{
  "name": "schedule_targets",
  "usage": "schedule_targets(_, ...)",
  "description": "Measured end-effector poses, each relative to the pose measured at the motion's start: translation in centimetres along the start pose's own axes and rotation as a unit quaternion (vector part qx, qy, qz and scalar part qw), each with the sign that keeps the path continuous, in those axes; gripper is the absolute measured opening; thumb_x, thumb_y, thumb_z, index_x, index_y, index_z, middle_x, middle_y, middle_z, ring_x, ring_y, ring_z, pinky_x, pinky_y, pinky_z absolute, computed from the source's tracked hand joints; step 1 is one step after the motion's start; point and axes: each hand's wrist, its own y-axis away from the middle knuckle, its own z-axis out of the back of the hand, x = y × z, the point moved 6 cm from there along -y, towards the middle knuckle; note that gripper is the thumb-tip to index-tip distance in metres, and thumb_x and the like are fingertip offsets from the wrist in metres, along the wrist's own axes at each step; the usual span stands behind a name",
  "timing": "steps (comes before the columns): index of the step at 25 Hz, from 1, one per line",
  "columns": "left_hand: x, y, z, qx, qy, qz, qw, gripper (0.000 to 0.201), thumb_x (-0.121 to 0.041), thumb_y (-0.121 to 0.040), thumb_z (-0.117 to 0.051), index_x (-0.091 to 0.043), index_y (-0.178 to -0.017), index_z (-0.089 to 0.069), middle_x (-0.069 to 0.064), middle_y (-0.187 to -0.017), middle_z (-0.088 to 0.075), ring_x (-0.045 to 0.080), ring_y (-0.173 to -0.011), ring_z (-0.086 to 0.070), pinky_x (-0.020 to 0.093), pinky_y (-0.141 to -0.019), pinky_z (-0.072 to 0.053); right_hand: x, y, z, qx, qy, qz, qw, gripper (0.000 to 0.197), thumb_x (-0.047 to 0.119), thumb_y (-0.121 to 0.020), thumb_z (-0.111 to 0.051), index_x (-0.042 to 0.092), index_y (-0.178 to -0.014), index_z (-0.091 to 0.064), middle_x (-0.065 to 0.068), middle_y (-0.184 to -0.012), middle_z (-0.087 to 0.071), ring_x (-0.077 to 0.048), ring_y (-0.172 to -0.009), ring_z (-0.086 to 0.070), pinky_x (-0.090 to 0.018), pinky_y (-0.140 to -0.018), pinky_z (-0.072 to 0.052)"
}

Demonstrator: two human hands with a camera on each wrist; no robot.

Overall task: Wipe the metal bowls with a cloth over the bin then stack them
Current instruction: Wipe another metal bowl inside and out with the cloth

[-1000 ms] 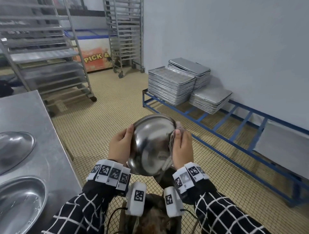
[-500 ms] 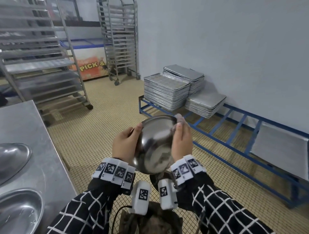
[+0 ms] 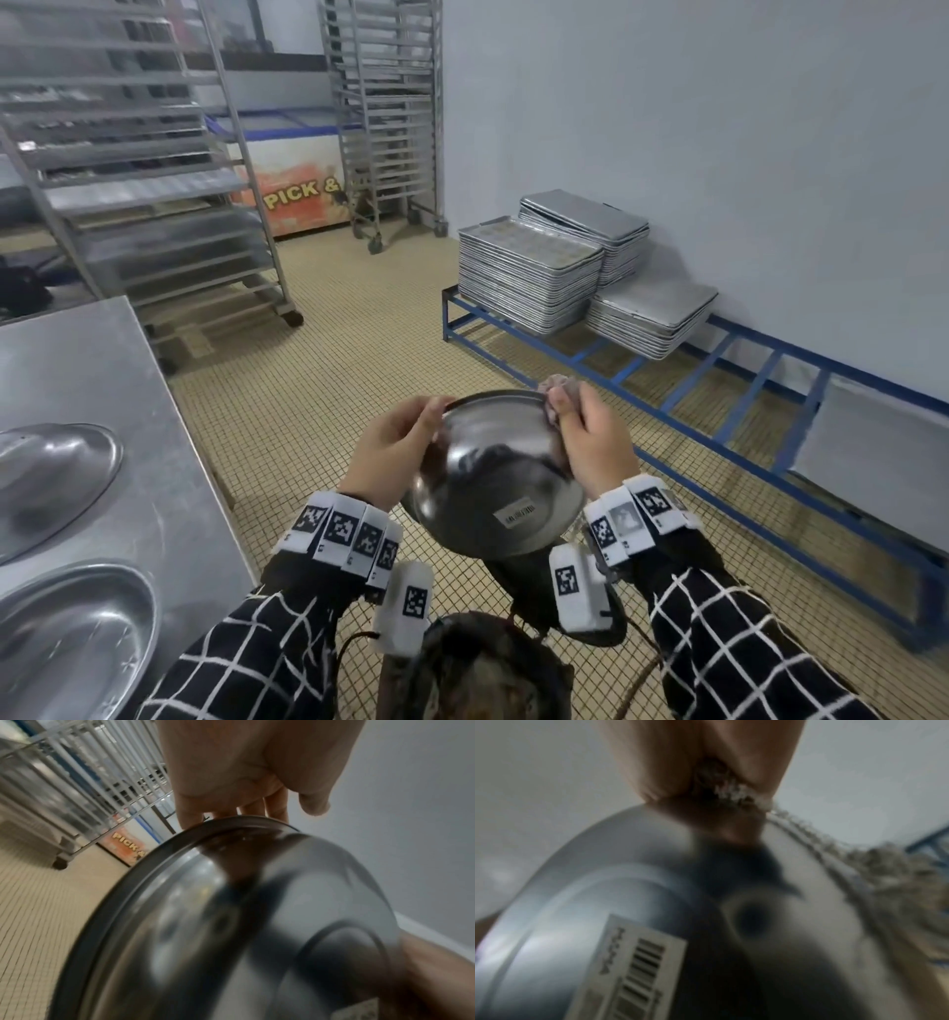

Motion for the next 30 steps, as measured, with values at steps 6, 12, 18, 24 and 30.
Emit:
schedule_targets(6, -0.6, 0.0, 1.3, -0.037, -0.08, -0.024, 0.996, 0.033, -0.043, -0.092, -0.053, -0.024, -0.068, -0.063, -0.007, -0.059, -0.059, 0.009, -0.058, -0.056, 0.025, -0.059, -0.043, 4.1, 0.2, -2.5, -0.026, 0.062, 0.182, 0.981, 0.029, 0.039, -0.097, -0.041, 0.018, -0.108, -0.058, 0.002, -0.101, -0.061, -0.012, -0.094, -0.056, -0.032, -0.083, -0.05)
schedule_targets(12, -0.3, 0.0, 2.9, -0.079, -0.045, -0.001, 0.996, 0.039, -0.046, -0.094, -0.05, -0.017, -0.072, -0.064, 0.008, -0.066, -0.064, 0.027, -0.064, -0.061, 0.041, -0.063, -0.051, 5.6, 4.7, -6.3, -0.068, 0.143, 0.291, 0.944, 0.044, 0.037, -0.1, -0.032, 0.017, -0.138, -0.042, 0.0, -0.141, -0.044, -0.016, -0.135, -0.035, -0.037, -0.114, -0.028)
schedule_targets(18, 0.7, 0.9, 4.8, -0.075, -0.006, 0.006, 0.997, 0.047, -0.053, -0.092, -0.045, -0.012, -0.085, -0.066, 0.015, -0.081, -0.068, 0.033, -0.08, -0.064, 0.05, -0.079, -0.054, 2.6, 4.8, -5.1, -0.12, -0.039, 0.025, 0.992, 0.035, 0.031, -0.1, -0.038, 0.012, -0.125, -0.054, 0.005, -0.115, -0.056, -0.013, -0.109, -0.055, -0.021, -0.086, -0.049)
schedule_targets(24, -0.5, 3.3, 7.7, -0.075, 0.081, -0.043, 0.993, 0.049, -0.059, -0.085, -0.052, -0.023, -0.053, -0.059, -0.005, -0.057, -0.057, 0.015, -0.061, -0.056, 0.019, -0.073, -0.044, 1.4, 6.8, -6.8, -0.021, -0.396, -0.289, 0.871, 0.053, 0.059, -0.095, -0.035, 0.018, -0.118, -0.06, -0.008, -0.109, -0.067, -0.026, -0.104, -0.062, -0.043, -0.096, -0.048)
schedule_targets(30, 0.8, 6.9, 12.1, -0.147, 0.105, -0.075, 0.981, 0.027, -0.029, -0.076, -0.06, -0.012, -0.097, -0.065, -0.008, -0.115, -0.051, 0.015, -0.108, -0.054, 0.03, -0.088, -0.048, 5.4, 8.0, -8.8, 0.092, -0.385, -0.286, 0.872, 0.029, 0.013, -0.084, -0.051, 0.008, -0.111, -0.057, -0.017, -0.105, -0.062, -0.027, -0.087, -0.061, -0.036, -0.065, -0.05)
